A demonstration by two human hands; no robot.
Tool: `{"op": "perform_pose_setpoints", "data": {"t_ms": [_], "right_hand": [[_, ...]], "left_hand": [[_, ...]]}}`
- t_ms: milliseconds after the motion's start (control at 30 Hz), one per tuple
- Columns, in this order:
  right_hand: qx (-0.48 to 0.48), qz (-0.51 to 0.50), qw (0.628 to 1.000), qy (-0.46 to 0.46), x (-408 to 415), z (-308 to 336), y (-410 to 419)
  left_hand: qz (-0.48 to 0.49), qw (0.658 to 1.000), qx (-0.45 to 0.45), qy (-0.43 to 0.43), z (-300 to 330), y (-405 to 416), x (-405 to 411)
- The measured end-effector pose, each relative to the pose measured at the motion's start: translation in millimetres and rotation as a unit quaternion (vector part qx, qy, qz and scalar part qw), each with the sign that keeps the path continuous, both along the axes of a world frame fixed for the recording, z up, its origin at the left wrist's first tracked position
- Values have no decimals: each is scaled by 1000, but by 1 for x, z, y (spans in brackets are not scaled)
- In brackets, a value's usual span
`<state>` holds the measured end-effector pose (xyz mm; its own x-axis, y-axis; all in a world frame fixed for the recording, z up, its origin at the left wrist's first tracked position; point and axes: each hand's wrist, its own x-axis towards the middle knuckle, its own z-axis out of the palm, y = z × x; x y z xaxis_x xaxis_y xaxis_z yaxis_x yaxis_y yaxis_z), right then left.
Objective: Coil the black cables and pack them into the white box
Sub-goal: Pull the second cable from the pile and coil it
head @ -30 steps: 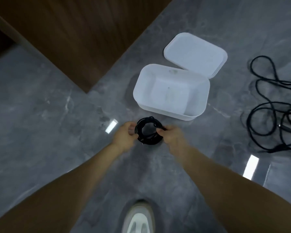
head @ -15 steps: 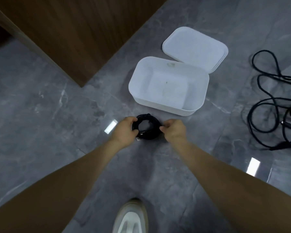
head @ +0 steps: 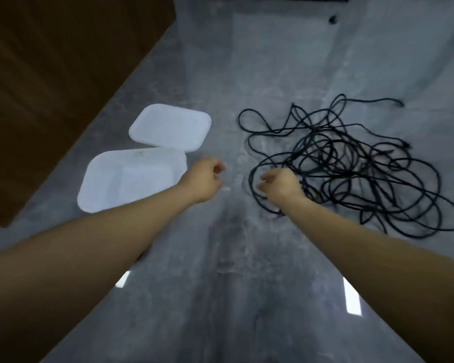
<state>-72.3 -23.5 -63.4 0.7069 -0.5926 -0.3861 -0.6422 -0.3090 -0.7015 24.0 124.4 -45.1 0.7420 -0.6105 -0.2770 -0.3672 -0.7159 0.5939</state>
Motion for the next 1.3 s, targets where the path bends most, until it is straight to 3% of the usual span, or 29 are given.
{"op": "perform_pose_setpoints", "data": {"t_ms": [267,467,567,667,967,1300], "right_hand": [[-35,-142,989,-12,-71,3,-129],[-119,-135,984,-10,-89,-14,-184],[-173,-37,984,22,-88,-26,-191],[-178,29,983,32,-91,-40,-188],[-210,62,975,47,-118,-57,-192],[-169,16,985,45,-142,-44,-188]], "left_hand": [[-74,996,-46,22,-22,-159,-54],[-75,995,-23,-58,-44,-205,-55],[-58,995,20,-83,-55,-213,-49],[-45,997,59,-33,-70,-213,-49],[-75,988,133,4,-77,-194,-65],[-85,995,34,27,-56,-170,-76]]}}
